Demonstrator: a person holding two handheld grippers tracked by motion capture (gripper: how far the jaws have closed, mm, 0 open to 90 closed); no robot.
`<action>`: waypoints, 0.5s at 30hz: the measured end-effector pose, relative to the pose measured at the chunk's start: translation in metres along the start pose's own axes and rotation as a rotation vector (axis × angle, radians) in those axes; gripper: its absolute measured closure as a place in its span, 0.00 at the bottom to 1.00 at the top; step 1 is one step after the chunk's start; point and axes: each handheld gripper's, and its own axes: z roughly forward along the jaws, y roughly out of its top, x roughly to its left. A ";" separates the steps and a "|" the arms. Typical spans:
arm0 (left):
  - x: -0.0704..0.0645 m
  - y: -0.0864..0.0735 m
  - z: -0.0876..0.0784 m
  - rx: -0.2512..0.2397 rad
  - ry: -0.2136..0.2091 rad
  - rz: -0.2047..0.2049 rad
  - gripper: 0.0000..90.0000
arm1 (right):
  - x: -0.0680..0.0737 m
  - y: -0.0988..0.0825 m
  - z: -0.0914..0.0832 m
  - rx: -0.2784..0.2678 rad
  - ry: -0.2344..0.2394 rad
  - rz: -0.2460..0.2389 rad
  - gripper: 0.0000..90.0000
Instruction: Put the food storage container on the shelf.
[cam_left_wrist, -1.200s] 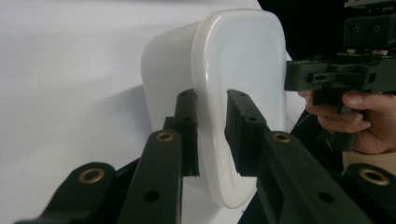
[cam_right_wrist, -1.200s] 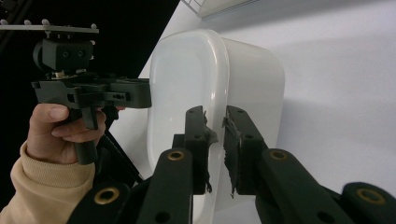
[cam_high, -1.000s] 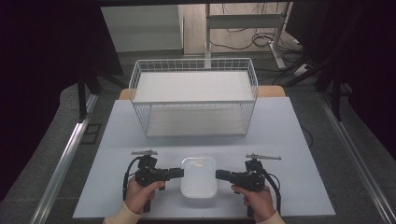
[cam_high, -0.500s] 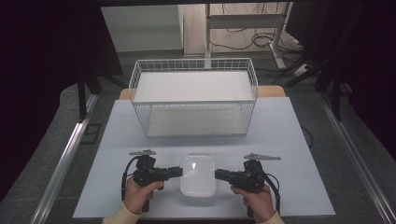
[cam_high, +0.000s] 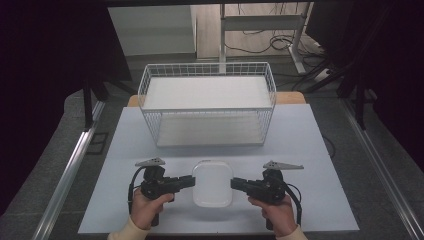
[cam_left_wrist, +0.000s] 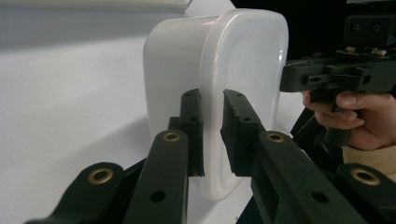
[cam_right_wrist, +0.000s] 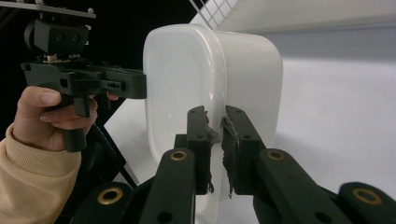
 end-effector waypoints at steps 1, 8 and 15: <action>-0.001 0.002 -0.001 -0.005 0.001 0.005 0.88 | 0.001 0.002 0.000 -0.006 0.000 -0.007 0.90; -0.008 0.024 -0.006 -0.024 0.005 0.056 0.89 | 0.006 0.024 -0.005 -0.037 -0.006 -0.055 0.90; -0.018 0.051 -0.014 -0.048 0.007 0.100 0.89 | 0.013 0.047 -0.012 -0.057 -0.013 -0.092 0.89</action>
